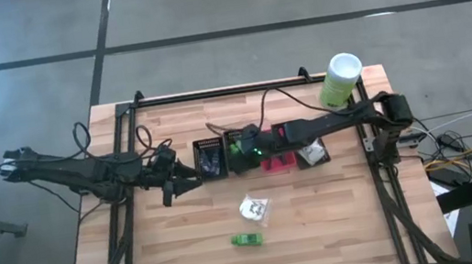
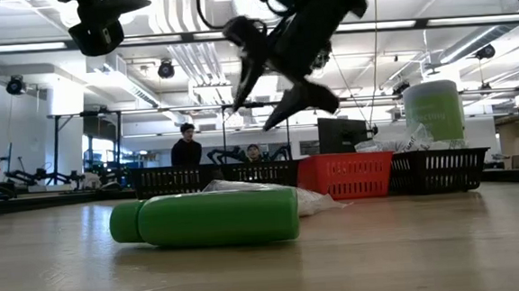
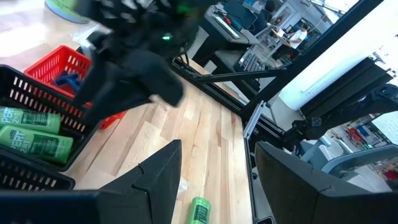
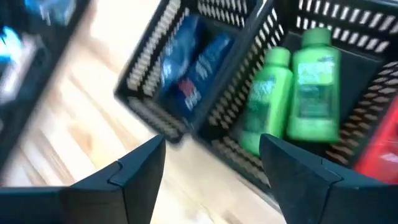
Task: Pick & Place Travel size toiletries
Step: Put the green shampoo into the middle black basket
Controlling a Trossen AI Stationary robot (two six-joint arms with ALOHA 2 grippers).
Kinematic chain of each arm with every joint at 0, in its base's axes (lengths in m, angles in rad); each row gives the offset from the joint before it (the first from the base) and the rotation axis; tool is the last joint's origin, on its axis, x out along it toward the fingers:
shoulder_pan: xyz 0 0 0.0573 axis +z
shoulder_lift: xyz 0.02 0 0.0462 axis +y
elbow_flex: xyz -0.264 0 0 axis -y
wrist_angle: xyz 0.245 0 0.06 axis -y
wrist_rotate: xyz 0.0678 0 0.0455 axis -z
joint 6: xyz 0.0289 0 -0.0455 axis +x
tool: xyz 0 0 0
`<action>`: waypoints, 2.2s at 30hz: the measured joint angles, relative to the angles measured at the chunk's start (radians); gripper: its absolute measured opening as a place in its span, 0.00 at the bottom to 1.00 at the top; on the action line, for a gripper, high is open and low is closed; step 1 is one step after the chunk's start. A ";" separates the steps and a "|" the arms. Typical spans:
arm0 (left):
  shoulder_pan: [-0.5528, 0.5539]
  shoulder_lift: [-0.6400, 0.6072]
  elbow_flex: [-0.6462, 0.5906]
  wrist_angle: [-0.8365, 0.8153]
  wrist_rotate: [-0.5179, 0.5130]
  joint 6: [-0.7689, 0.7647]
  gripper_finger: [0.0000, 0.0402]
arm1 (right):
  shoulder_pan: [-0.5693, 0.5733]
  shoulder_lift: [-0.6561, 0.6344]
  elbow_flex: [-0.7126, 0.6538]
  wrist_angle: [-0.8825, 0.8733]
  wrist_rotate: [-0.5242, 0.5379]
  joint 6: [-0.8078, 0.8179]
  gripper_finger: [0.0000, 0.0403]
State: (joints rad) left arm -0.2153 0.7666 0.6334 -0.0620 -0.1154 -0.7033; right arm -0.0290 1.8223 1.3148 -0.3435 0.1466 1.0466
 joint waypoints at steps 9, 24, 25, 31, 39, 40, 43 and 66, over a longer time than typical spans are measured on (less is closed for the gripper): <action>0.000 0.004 0.000 -0.006 -0.002 -0.005 0.52 | 0.121 -0.045 0.000 -0.208 -0.126 -0.283 0.66; 0.000 0.004 0.000 -0.006 -0.015 -0.103 0.52 | 0.248 -0.034 -0.002 -0.273 -0.148 -0.346 0.59; 0.000 0.004 0.000 -0.006 -0.015 -0.118 0.52 | 0.253 -0.034 -0.002 -0.267 -0.148 -0.348 0.59; 0.000 0.004 0.000 -0.006 -0.014 -0.185 0.52 | 0.293 -0.033 -0.002 -0.239 -0.148 -0.351 0.62; 0.000 0.004 0.000 -0.006 -0.014 -0.191 0.52 | 0.362 -0.033 -0.002 -0.200 -0.144 -0.351 0.63; 0.000 0.004 0.000 -0.006 -0.014 -0.193 0.52 | 0.371 -0.033 -0.002 -0.190 -0.141 -0.352 0.63; 0.000 0.004 0.000 -0.006 -0.014 -0.193 0.52 | 0.401 -0.033 -0.002 -0.179 -0.121 -0.358 0.61; 0.001 0.005 0.000 -0.017 -0.013 -0.187 0.52 | 0.499 0.179 0.127 -0.001 0.014 -0.521 0.76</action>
State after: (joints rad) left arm -0.2146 0.7712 0.6334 -0.0792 -0.1284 -0.8902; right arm 0.4699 2.0018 1.4415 -0.3444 0.1610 0.5260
